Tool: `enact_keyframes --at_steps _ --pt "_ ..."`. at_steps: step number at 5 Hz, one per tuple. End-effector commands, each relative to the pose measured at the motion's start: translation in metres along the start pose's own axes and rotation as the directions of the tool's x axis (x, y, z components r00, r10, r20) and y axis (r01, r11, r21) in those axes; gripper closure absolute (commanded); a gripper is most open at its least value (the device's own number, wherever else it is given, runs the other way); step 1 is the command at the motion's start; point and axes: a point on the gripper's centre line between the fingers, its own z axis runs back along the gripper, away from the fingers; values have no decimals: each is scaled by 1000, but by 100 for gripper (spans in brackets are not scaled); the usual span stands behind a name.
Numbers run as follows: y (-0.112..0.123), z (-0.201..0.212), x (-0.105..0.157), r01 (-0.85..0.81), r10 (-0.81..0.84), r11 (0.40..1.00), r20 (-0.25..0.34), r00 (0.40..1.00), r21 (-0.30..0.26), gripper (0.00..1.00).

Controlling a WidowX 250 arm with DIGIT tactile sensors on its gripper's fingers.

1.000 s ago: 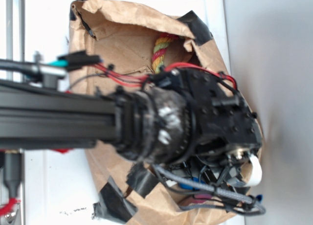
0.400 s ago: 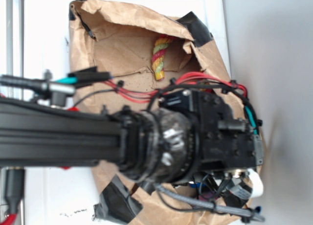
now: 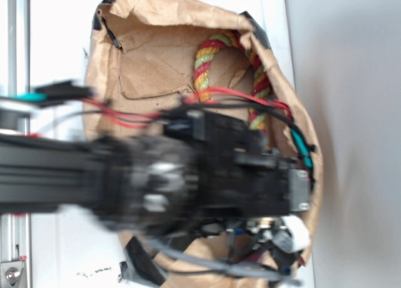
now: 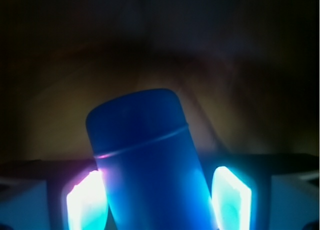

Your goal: Grab the blue bottle.

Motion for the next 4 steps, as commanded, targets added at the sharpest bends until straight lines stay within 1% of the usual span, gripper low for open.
enact_keyframes --at_steps 1,2,3,4 --pt "4 101 -17 -256 254 966 54 966 39 100" --pt "15 123 -31 -450 452 888 2 892 90 100" --pt "28 145 -47 -577 587 802 -26 809 156 100" --pt "36 150 -54 -667 697 708 -76 713 232 100"
